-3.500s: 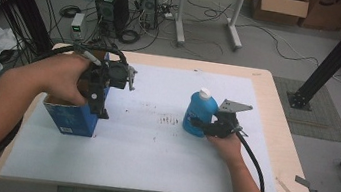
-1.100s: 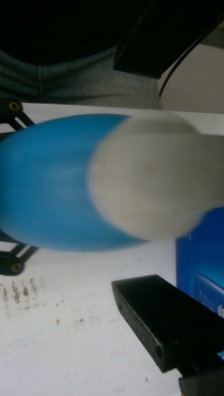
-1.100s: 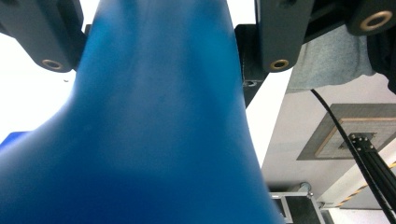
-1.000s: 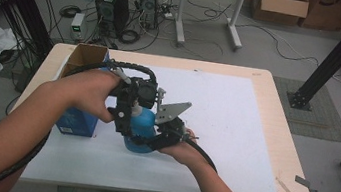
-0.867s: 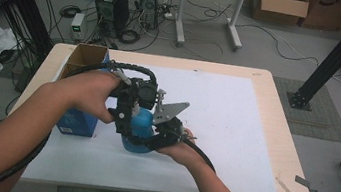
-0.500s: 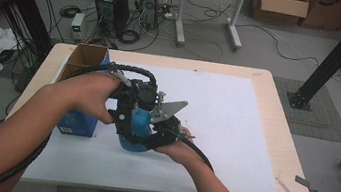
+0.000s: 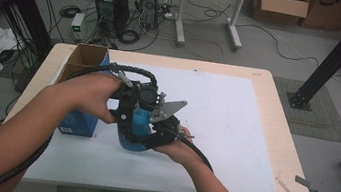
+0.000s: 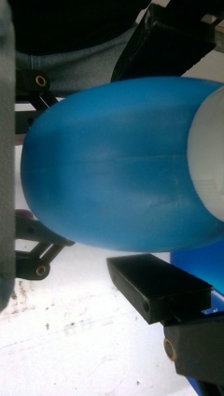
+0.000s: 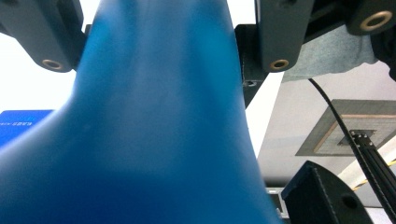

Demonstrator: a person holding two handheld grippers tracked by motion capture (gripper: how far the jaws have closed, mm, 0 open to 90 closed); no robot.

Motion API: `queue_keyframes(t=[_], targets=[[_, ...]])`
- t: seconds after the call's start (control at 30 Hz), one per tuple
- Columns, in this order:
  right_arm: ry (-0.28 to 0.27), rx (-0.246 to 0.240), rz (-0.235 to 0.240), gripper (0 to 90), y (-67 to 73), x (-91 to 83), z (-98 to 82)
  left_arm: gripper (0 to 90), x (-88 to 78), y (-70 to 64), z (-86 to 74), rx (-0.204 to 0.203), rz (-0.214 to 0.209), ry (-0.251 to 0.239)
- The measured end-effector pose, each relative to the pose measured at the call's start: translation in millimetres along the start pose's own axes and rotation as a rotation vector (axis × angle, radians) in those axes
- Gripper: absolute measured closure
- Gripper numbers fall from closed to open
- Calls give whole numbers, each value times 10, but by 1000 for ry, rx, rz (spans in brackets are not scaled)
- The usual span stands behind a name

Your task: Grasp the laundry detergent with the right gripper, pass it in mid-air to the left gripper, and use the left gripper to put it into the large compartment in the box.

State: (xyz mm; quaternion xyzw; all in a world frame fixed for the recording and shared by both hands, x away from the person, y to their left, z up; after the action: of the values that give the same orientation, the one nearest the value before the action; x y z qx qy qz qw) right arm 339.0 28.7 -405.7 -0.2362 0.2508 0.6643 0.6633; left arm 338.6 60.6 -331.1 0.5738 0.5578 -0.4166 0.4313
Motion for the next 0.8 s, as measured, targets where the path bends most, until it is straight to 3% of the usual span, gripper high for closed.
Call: queue_keyframes(t=[0.13,0.27,0.33,0.43,0.8], targets=[[-2,-20,-20,451,-25,4,3,183,1,5,-15,-5,5,15],[-4,-5,-15,451,-16,1,4,220,3,7,-11,-9,15,20],[6,-27,-37,452,-56,-3,-9,227,-4,6,-4,-9,17,17],[-5,-6,-17,452,-22,-8,3,250,-8,7,9,-11,26,7],[-13,-2,-17,452,-32,-3,10,298,-20,10,-1,-5,33,13]])
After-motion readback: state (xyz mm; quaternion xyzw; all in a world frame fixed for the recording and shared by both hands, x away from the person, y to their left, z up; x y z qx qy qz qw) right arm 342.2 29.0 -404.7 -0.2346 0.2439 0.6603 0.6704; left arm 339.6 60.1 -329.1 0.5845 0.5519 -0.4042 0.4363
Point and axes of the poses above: each handheld gripper's, and its own axes: x roughly forward along the jaws, z roughly out of its top, y roughly to its left, the point moved 9 cm from there along x, roughly forward along the jaws, and after that the axes turned 15 degrees about y, right-handed, at the moved point
